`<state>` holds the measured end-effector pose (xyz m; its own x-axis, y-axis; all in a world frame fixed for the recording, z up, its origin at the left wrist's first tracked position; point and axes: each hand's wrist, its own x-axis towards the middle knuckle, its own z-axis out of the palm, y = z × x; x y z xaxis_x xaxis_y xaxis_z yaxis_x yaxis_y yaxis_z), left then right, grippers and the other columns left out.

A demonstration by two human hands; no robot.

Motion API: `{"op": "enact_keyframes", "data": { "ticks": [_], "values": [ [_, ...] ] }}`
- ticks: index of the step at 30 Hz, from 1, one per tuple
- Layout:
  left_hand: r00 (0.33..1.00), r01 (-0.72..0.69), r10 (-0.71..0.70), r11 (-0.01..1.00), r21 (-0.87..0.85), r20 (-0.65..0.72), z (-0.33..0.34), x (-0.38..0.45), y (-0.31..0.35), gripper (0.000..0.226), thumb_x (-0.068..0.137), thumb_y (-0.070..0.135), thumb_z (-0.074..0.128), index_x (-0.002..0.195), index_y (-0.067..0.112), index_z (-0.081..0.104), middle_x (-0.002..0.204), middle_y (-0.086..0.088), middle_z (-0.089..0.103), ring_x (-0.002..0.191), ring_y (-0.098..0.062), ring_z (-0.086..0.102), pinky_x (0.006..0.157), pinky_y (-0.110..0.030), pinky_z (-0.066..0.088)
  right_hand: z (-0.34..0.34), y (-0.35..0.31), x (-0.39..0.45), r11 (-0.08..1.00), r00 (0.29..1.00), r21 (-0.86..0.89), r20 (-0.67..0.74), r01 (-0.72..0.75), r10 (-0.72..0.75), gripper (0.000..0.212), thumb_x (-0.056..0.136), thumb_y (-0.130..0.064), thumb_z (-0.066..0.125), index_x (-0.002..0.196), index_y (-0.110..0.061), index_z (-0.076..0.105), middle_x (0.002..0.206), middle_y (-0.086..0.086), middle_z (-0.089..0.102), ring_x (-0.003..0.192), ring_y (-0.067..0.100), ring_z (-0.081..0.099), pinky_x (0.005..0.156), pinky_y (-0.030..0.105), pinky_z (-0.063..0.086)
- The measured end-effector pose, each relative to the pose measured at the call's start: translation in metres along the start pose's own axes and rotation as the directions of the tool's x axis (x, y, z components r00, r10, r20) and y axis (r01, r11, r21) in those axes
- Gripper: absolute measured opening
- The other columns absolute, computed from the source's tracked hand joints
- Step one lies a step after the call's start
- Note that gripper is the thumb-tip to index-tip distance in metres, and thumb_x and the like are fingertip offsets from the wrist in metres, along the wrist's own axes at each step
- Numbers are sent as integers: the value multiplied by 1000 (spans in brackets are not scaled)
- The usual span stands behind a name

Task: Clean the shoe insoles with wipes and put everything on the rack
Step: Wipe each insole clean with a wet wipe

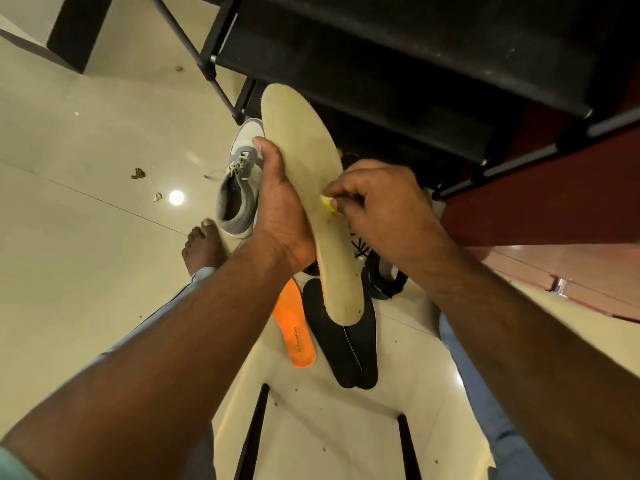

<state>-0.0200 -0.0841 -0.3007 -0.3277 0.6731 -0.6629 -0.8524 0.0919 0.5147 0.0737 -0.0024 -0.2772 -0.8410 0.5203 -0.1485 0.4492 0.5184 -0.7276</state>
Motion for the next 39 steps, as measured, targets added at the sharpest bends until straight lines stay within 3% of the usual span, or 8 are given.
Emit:
{"op": "enact_keyframes", "data": {
  "ticks": [3, 8, 13, 16, 19, 23, 27, 39],
  "values": [
    [1000, -7, 7, 1000, -22, -3, -1, 2, -1, 102, 85, 84, 7, 137, 10, 54, 125, -11, 57, 118, -28, 56, 109, -51, 41, 0, 9, -1, 992, 996, -98, -11, -84, 83, 18, 88, -10, 64, 103, -14, 72, 103, 1, 66, 96, 10, 59, 89, 26, 50],
    [999, -25, 24, 999, -46, -37, -1, 2, 2, 96, 87, 82, 6, 111, 11, 64, 115, -15, 61, 108, -30, 61, 93, -43, 53, 6, -8, -7, 980, 979, 15, -36, 200, -199, 14, 82, -8, 65, 92, -9, 75, 91, 2, 67, 87, 11, 61, 81, 23, 51],
    [999, 5, -8, 998, -61, -47, -3, 5, 1, 103, 83, 87, 9, 136, 11, 55, 139, -17, 56, 126, -31, 57, 106, -51, 44, 2, 13, -2, 976, 998, -212, 49, 49, -40, 20, 89, -5, 59, 103, -10, 72, 102, 4, 63, 94, 14, 58, 87, 31, 51],
    [998, -7, 3, 998, -64, -63, -2, 4, 4, 100, 85, 84, 7, 126, 9, 59, 121, -16, 64, 118, -31, 60, 97, -44, 51, 4, 1, -7, 968, 968, -81, -56, 239, -244, 15, 81, -3, 61, 90, -5, 74, 89, 8, 67, 85, 20, 64, 81, 34, 55],
    [995, -7, 0, 997, -75, -103, -1, 1, 5, 100, 86, 84, 10, 131, 8, 58, 135, -21, 58, 127, -36, 55, 103, -49, 47, 8, -6, -9, 922, 925, -77, -10, 379, -381, 16, 79, -8, 58, 82, -5, 74, 80, 8, 67, 77, 22, 65, 82, 33, 53],
    [991, 23, -32, 998, -67, -130, 1, -1, 4, 96, 85, 84, 9, 128, 15, 58, 129, -18, 62, 122, -34, 59, 97, -49, 50, 5, 11, -3, 900, 917, -211, -38, 382, -398, 10, 72, -1, 65, 77, -2, 74, 72, 10, 66, 68, 26, 64, 63, 40, 58],
    [993, 16, -25, 997, -76, -118, 2, 0, 6, 99, 85, 85, 12, 130, 10, 59, 133, -22, 60, 122, -37, 60, 94, -47, 54, 6, -2, -9, 876, 881, -99, 11, 472, -474, 22, 82, -8, 53, 89, -3, 73, 87, 11, 66, 82, 26, 65, 80, 42, 55],
    [995, 6, -14, 996, -85, -98, 0, 1, 7, 101, 84, 86, 11, 137, 10, 54, 127, -21, 62, 124, -36, 57, 99, -49, 49, 10, 11, -5, 887, 887, -42, -27, 459, -461, 15, 83, -2, 61, 93, -2, 72, 92, 11, 67, 90, 22, 64, 91, 42, 51]
  ]
}}
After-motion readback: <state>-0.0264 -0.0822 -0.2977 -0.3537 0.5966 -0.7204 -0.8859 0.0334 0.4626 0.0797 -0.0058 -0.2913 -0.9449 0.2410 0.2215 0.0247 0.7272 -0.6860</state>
